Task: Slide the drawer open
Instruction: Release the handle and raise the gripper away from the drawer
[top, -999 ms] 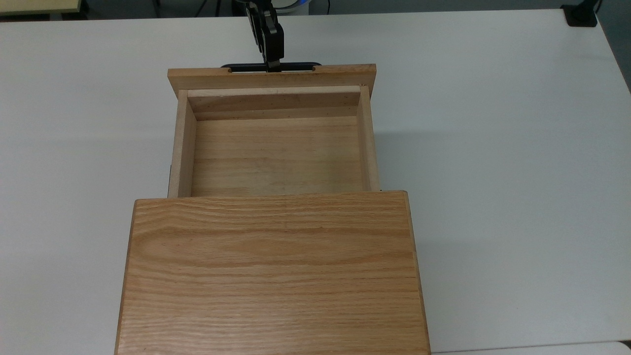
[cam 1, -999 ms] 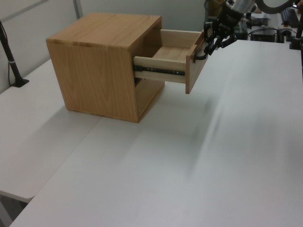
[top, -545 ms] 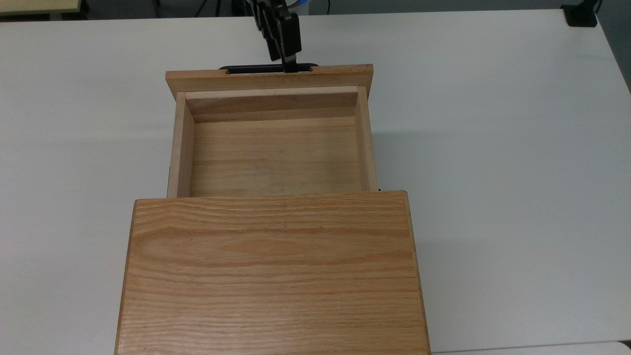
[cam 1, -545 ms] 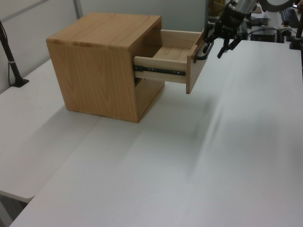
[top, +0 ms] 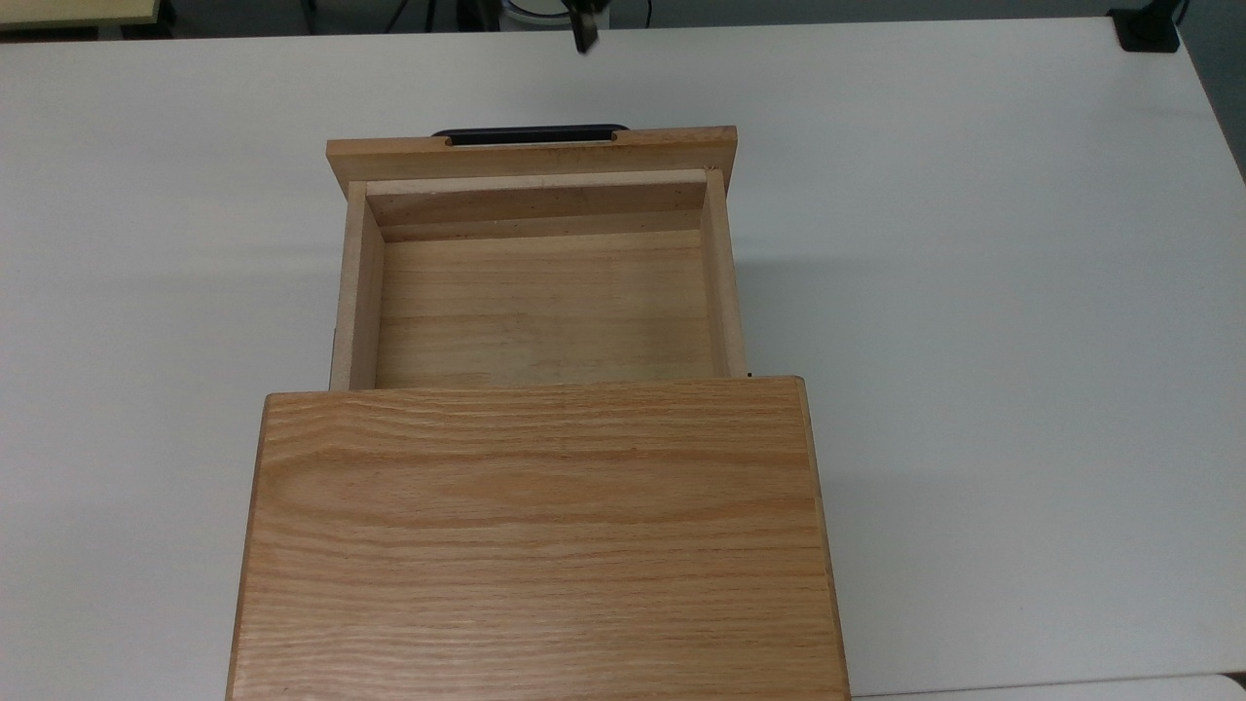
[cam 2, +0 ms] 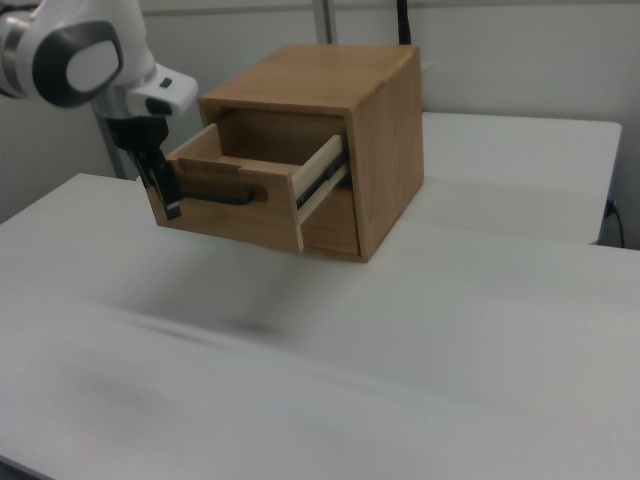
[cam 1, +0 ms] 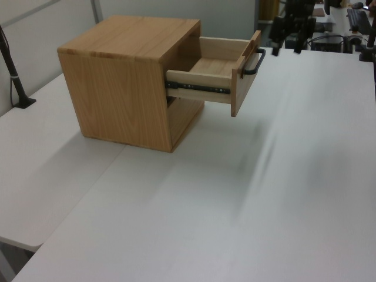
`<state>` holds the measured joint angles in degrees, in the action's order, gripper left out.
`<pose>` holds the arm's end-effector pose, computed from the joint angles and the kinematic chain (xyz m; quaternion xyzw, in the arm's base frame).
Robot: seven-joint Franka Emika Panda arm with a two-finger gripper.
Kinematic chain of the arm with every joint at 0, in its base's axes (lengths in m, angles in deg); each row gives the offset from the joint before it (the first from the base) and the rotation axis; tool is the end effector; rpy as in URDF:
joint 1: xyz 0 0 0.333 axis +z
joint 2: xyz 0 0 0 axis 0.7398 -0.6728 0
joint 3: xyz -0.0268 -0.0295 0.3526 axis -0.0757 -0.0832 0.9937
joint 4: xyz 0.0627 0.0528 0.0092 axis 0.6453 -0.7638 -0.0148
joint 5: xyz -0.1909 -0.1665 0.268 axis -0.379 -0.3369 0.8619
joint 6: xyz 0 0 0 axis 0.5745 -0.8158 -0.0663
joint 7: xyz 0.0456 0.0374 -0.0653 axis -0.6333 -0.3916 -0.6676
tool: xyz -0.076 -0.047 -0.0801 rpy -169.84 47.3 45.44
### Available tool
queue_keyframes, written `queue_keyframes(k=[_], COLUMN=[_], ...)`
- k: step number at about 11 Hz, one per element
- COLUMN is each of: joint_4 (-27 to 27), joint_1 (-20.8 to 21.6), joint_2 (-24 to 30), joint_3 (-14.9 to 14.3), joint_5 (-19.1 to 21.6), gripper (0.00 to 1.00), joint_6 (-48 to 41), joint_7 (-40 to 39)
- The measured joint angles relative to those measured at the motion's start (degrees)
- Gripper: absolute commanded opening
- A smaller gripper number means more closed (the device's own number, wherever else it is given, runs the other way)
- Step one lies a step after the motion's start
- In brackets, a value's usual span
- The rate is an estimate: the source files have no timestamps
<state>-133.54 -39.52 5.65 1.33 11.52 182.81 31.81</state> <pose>0.4756 0.0200 0.6248 -0.9693 0.2305 -0.0442 0.0739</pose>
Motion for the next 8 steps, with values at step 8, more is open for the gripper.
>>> queue_keyframes(k=[8], joint_4=[9.60], joint_1=[-1.43], joint_2=[-5.19], joint_3=[0.23], joint_5=[-7.32], gripper=[1.00], joint_6=[-14.07], joint_7=[-31.76])
